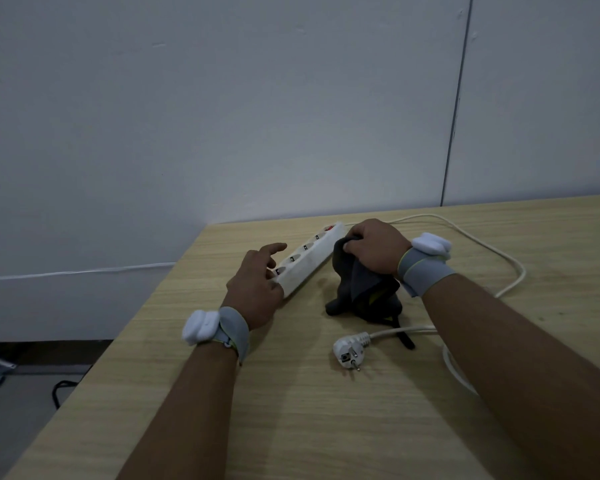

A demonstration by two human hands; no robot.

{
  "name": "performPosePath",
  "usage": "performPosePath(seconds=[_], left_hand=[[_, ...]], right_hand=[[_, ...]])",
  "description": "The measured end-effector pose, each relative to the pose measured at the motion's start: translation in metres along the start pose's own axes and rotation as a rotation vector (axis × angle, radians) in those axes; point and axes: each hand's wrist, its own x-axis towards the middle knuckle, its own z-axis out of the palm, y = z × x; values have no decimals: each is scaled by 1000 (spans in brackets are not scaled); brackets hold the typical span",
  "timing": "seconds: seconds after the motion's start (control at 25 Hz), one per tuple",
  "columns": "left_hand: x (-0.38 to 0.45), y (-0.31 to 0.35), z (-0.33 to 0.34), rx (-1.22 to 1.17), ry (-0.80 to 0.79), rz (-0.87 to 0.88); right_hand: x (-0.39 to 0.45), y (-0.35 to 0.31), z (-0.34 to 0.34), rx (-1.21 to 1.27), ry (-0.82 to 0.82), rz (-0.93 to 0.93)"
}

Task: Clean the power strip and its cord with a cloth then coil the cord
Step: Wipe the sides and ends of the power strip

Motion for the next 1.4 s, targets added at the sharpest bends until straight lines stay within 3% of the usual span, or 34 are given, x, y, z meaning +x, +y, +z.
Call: performPosePath(seconds=[0.16,0.44,0.6,0.8,1.08,1.4], left_hand=[[-3,5,5,197,-59,54],[-3,3,6,-33,12,65],[-2,-2,6,20,80,-107],[-1,-10,3,171,-38,-390],[0,-12,3,241,-43,-412],[-2,-12,7,210,75,-377]], right_hand=[[2,4,1,-49,25,45],[2,6,3,-64,2,65],[2,6,4,-59,-2,75],[2,7,7,-47,-17,86],[1,6,11,-48,-44,77],[-14,-11,25,5,-93,-88]])
